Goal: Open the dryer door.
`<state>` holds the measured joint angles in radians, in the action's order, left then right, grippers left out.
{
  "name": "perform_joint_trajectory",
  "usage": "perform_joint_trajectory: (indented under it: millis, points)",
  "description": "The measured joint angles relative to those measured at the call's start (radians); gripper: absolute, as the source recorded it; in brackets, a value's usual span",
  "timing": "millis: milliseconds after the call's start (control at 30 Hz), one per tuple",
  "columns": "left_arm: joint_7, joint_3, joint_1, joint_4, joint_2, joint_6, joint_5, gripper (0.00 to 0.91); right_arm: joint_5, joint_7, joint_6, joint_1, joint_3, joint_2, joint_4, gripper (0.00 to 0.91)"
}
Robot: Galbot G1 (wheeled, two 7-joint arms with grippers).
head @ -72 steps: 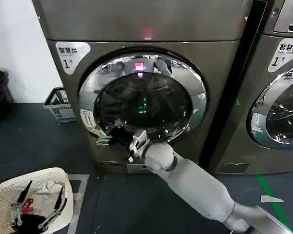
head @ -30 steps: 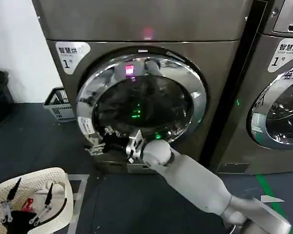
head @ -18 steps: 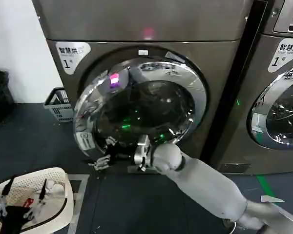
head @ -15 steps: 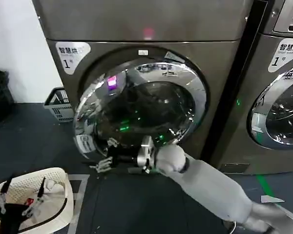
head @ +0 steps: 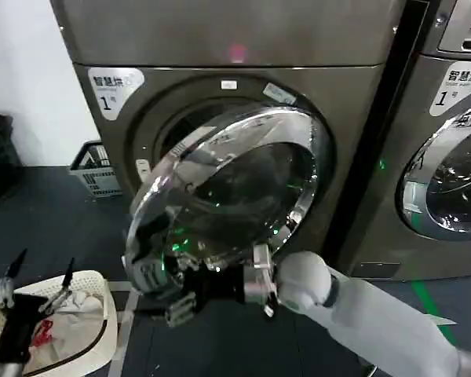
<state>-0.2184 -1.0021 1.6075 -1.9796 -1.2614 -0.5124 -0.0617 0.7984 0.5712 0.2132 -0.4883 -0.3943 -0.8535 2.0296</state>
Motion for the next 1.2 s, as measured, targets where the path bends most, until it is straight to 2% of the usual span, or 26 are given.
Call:
perform_joint_trajectory:
  millis: [200, 367, 700, 933, 1200]
  points:
    - [-0.007, 0.047, -0.061, 0.025, 0.083, 0.008, 0.024, 0.907, -0.035, 0.033, -0.022, -0.07, 0.06, 0.088, 0.062, 0.907]
    - [-0.033, 0.14, -0.128, 0.049, 0.166, 0.004, 0.061, 0.907, -0.077, 0.039, -0.038, -0.192, 0.163, 0.15, 0.113, 0.907]
    - [-0.111, 0.41, -0.326, 0.091, 0.321, -0.018, 0.082, 0.907, -0.093, 0.001, -0.069, -0.563, 0.58, 0.186, 0.197, 0.907]
    - [-0.129, 0.562, -0.438, 0.121, 0.38, -0.04, 0.069, 0.907, -0.187, -0.043, -0.12, -0.889, 0.94, 0.121, 0.276, 0.907]
    - [-0.142, 0.726, -0.565, 0.162, 0.366, -0.059, 0.052, 0.907, -0.23, -0.142, -0.214, -1.256, 1.344, -0.091, 0.353, 0.907]
